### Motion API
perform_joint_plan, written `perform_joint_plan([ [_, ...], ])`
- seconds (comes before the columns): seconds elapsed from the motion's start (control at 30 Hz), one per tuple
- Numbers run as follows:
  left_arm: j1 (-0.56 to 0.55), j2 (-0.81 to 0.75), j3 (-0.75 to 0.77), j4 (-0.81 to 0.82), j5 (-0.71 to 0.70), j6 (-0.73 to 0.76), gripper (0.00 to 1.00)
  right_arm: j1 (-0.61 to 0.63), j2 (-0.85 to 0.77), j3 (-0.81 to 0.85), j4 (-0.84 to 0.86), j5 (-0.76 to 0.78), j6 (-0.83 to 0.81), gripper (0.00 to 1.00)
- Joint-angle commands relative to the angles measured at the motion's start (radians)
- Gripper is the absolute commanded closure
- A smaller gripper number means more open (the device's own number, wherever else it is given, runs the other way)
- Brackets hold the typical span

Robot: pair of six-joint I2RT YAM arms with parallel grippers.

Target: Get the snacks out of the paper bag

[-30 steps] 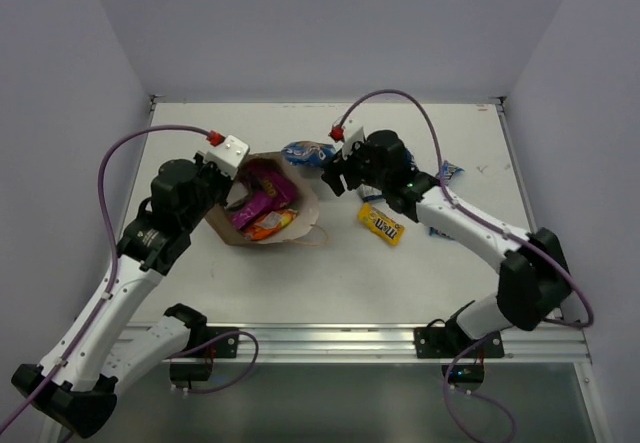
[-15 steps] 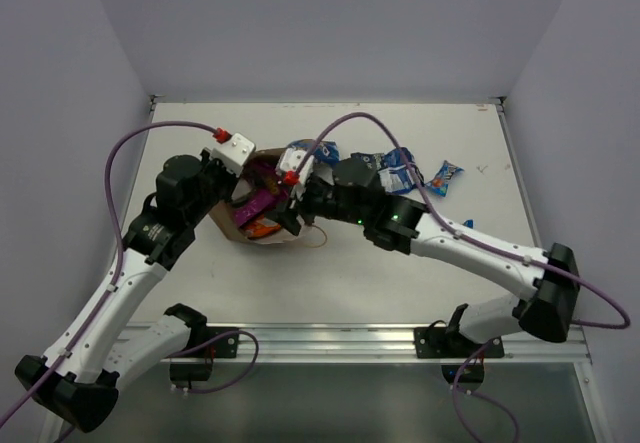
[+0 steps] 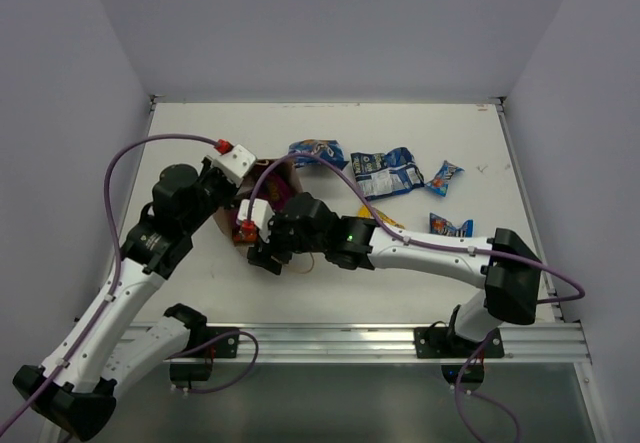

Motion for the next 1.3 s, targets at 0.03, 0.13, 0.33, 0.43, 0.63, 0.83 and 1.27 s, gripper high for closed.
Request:
perform_joint_plan([
  [0.03, -0.002, -0.041, -0.034, 0.105, 0.056, 0.054, 1.0, 0.013, -0.037, 0.023, 0.003, 0.064, -0.061, 0.32],
  [0.13, -0.002, -0.062, -0.054, 0.1, 0.067, 0.063, 1.0, -0.033, -0.04, 0.028, 0.009, 0.119, -0.112, 0.32],
  [0.33, -0.002, -0.082, -0.056, 0.091, 0.068, 0.071, 1.0, -0.145, -0.034, -0.043, 0.153, 0.05, -0.227, 0.32],
  [0.43, -0.002, -0.079, -0.053, 0.094, 0.088, 0.062, 1.0, -0.153, 0.026, -0.003, 0.139, 0.046, -0.297, 0.32],
  [0.63, -0.002, -0.067, -0.041, 0.084, 0.068, 0.059, 1.0, -0.153, 0.009, 0.049, 0.051, -0.077, -0.288, 0.33],
  [0.83, -0.002, -0.05, -0.041, 0.102, 0.039, 0.048, 1.0, -0.138, -0.135, 0.088, -0.111, -0.19, -0.215, 0.32],
  [1.27, -0.002, -0.053, -0.024, 0.094, 0.06, 0.036, 1.0, -0.164, -0.056, 0.046, -0.11, -0.022, -0.314, 0.38],
])
